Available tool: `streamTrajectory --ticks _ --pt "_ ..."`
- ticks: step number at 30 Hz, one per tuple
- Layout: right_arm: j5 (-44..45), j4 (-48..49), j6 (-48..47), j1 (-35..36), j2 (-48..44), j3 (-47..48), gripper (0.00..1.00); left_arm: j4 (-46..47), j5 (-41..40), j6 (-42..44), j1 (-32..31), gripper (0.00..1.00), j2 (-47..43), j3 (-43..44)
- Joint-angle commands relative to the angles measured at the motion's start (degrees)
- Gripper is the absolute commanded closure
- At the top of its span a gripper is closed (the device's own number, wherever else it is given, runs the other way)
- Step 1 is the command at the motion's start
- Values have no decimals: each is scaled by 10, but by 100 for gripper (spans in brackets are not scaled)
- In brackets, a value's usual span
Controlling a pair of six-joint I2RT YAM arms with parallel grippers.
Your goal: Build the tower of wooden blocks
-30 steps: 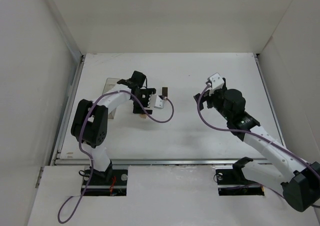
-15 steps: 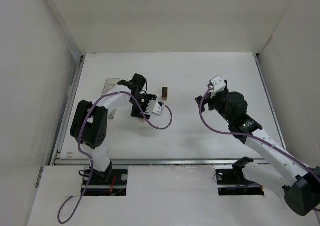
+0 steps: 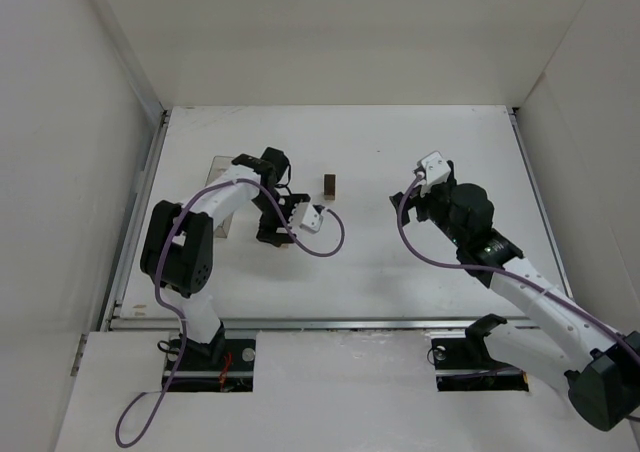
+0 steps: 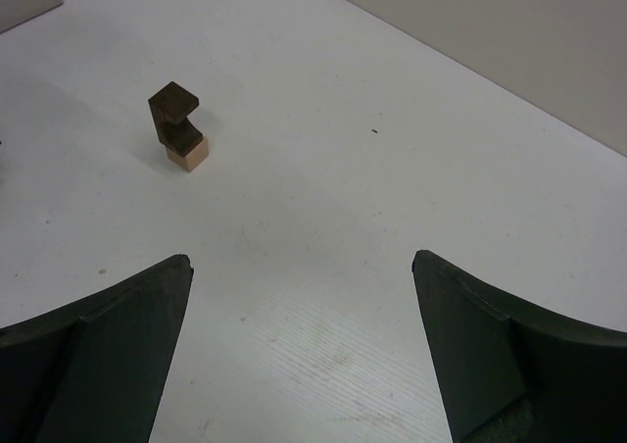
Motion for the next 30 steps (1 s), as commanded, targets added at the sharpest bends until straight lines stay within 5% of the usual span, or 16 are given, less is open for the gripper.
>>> streamTrajectory --ticks 1,8,12,17,21,30 --pt "-6 16 -4 -3 3 11 0 -7 7 -30 2 26 -17 -25" --pt "-6 16 -9 -3 8 16 0 122 -41 -152 -17 26 -23 -78" --pt "-6 16 -9 -3 8 16 0 157 -54 -194 -23 36 -23 -92" --pt "-6 16 -9 -3 14 16 0 168 -59 -202 -23 64 -23 -92" --pt "-6 16 -9 -3 7 16 0 168 -59 -208 -23 100 -29 -92" --pt "4 -42 138 -9 28 100 0 142 62 -194 -23 100 -146 -32"
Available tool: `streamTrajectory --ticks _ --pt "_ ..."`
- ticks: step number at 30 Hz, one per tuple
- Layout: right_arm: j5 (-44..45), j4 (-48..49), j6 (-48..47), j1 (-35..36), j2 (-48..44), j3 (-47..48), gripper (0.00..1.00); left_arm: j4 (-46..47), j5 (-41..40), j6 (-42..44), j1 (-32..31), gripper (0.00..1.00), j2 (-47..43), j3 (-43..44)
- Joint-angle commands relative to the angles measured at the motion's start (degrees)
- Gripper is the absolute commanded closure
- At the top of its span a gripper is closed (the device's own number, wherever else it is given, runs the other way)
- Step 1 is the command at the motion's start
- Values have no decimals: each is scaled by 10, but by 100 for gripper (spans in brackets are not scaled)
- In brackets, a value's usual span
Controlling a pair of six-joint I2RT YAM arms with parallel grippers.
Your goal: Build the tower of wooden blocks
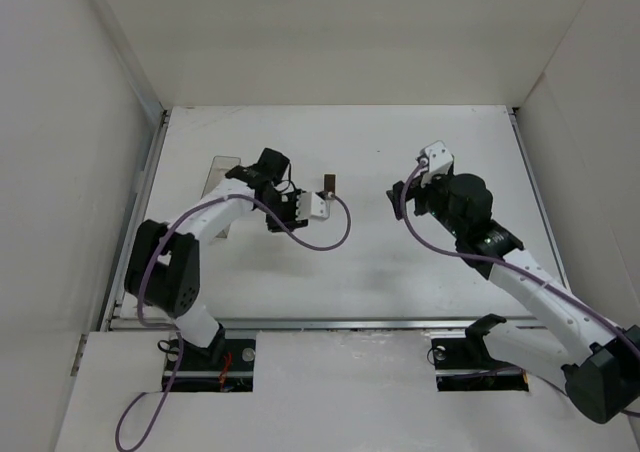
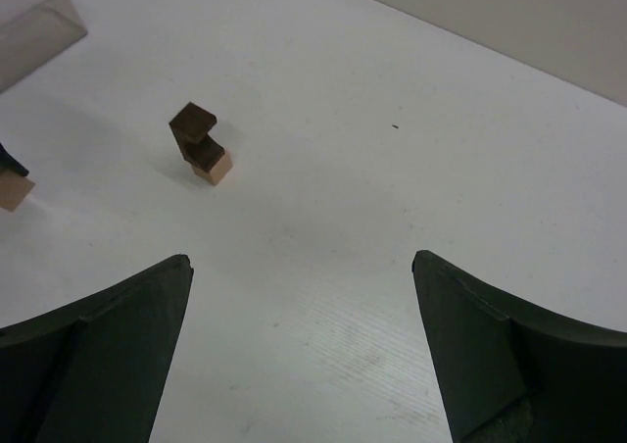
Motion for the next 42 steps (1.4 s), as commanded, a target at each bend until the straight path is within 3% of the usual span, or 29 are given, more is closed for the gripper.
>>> streamTrajectory --ticks 1,3,7,8,10,16,30,34,42 --pt "-2 -23 99 -7 21 105 0 -22 101 5 -1 100 -89 65" --pt "-33 -30 146 -7 26 139 0 -11 150 5 -1 100 -133 100" --pt "-63 -10 229 -7 44 183 0 164 173 -68 -7 100 -224 56" --pt "-72 -1 246 -7 52 188 0 246 173 -103 -15 100 -235 40" --pt "-113 18 279 -7 60 194 0 278 168 -103 -26 100 -241 30" --pt "-100 39 315 40 72 199 8 288 180 -138 -44 100 -201 64" --pt "-114 46 337 103 161 245 10 314 197 -152 -55 100 -196 74" --pt "-126 46 337 108 189 265 15 314 197 -152 -55 100 -196 69" --pt "-126 46 337 108 216 289 37 314 192 -152 -55 100 -196 69"
